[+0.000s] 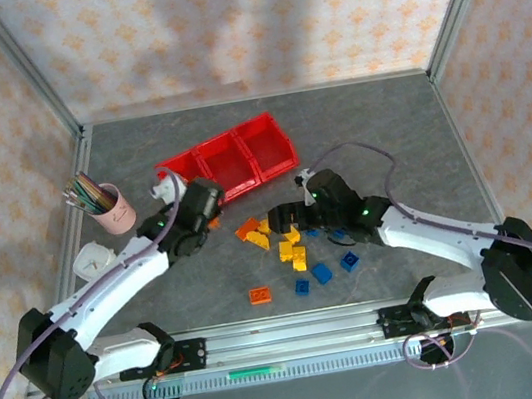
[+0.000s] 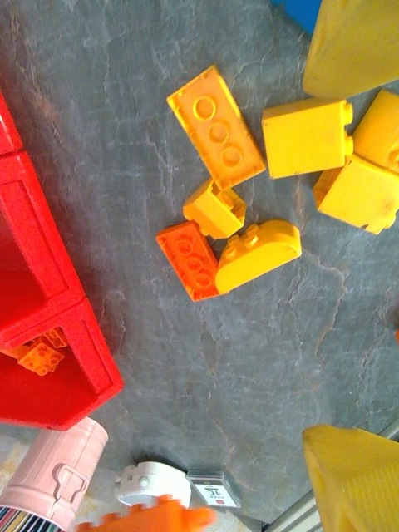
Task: Sort the legos into containers by color
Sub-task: Place the lego in the container.
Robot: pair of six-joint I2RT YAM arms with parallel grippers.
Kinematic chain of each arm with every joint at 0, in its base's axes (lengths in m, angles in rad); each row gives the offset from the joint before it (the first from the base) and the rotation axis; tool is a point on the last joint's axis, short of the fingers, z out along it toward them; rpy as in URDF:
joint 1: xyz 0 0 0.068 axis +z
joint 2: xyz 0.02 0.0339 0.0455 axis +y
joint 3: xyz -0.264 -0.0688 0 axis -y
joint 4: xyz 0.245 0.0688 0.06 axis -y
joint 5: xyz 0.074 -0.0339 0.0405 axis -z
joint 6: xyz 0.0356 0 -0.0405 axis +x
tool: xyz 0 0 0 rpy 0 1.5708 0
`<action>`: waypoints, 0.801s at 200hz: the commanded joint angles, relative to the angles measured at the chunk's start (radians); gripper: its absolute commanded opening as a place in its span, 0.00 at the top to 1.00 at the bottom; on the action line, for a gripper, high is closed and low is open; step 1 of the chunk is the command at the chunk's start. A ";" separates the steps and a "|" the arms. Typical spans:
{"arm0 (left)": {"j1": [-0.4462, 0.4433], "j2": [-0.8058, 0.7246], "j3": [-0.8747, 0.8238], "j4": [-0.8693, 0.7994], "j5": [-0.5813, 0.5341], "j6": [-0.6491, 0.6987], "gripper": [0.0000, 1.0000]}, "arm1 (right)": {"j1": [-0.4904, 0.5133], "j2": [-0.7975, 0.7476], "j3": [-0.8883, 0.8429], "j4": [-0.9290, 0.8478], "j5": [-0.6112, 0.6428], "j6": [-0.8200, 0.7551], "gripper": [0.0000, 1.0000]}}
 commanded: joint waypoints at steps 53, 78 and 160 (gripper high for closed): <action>0.279 0.356 0.210 0.161 0.094 0.397 0.73 | 0.005 0.065 0.067 0.030 0.080 0.016 0.00; 0.305 0.448 0.285 0.185 0.107 0.456 0.63 | 0.006 0.069 0.082 0.022 0.086 0.013 0.00; 0.316 0.492 0.376 0.127 0.165 0.511 0.46 | 0.012 0.069 0.132 -0.023 0.059 -0.004 0.00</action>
